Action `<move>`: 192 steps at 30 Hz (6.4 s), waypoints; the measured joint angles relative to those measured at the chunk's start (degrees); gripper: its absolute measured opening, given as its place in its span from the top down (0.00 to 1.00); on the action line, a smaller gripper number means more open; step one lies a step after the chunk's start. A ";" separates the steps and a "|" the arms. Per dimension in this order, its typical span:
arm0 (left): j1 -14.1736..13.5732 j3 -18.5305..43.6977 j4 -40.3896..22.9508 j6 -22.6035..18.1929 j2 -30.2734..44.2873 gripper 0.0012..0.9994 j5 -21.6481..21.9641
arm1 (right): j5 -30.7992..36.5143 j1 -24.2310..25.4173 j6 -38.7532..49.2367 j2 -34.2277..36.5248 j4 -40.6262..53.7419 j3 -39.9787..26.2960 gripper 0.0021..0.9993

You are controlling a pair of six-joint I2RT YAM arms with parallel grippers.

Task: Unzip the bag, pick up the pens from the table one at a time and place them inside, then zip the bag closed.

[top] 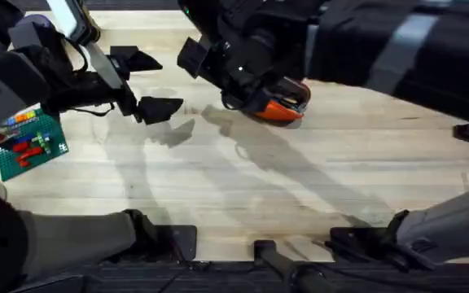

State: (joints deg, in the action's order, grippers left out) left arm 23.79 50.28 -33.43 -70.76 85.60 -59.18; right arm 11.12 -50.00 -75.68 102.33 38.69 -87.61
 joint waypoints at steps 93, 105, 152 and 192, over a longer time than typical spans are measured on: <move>0.00 0.00 -0.02 0.00 0.00 0.01 0.02 | 14.82 0.90 6.51 12.51 -13.43 -0.02 0.97; 0.00 0.00 0.00 0.00 0.00 0.01 0.00 | 14.79 0.90 6.91 10.46 -13.36 -0.02 0.97; -6.10 0.00 9.99 0.68 9.83 0.01 -11.62 | 14.38 1.31 12.55 5.85 -12.77 0.00 0.97; -24.30 0.00 36.59 25.12 18.75 0.54 -4.00 | 14.38 1.31 13.20 5.85 -12.82 -0.02 0.97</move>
State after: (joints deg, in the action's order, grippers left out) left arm -0.51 50.28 3.16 -45.64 104.36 -63.18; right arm 25.49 -48.69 -62.48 108.18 25.87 -87.64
